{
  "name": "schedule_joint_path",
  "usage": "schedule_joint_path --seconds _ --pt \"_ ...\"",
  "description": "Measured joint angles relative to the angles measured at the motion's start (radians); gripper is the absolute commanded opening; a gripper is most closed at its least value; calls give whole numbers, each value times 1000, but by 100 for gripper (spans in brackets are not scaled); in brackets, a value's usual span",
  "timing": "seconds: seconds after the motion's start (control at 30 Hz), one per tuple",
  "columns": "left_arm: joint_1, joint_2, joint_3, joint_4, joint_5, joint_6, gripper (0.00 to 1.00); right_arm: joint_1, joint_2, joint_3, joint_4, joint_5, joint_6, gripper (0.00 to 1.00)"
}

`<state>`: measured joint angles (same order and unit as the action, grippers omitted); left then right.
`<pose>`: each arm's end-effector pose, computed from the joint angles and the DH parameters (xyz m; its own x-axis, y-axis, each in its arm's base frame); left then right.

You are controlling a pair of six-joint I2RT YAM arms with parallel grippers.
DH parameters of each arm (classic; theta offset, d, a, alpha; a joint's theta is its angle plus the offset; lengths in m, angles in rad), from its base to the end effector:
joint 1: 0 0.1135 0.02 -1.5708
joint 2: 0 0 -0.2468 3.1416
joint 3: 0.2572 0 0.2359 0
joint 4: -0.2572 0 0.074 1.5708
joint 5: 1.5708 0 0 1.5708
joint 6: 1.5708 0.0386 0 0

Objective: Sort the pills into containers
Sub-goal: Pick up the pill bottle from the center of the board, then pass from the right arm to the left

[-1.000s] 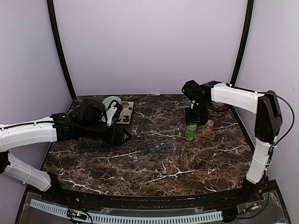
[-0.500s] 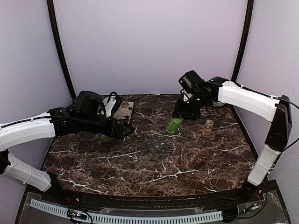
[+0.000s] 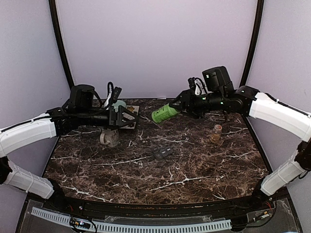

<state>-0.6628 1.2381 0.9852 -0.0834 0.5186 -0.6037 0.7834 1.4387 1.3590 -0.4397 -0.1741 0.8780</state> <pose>0.2064 -0.1854 0.3123 -0.7269 -0.0580 -0.6843 0.5959 0.4419 -0.6705 0.2198 0.2284 0.3442 -0.8414 0.2316 -0.4883 -0.2413 0.6474 0.7229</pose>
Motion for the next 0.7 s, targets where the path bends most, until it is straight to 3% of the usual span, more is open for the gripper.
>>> schedule_joint_path --seconds 0.27,0.7 --pt "43 21 9 165 156 -145 83 45 -24 -61 182 -71 67 0" --pt "92 31 9 227 211 -217 84 88 -31 -73 353 -92 86 0"
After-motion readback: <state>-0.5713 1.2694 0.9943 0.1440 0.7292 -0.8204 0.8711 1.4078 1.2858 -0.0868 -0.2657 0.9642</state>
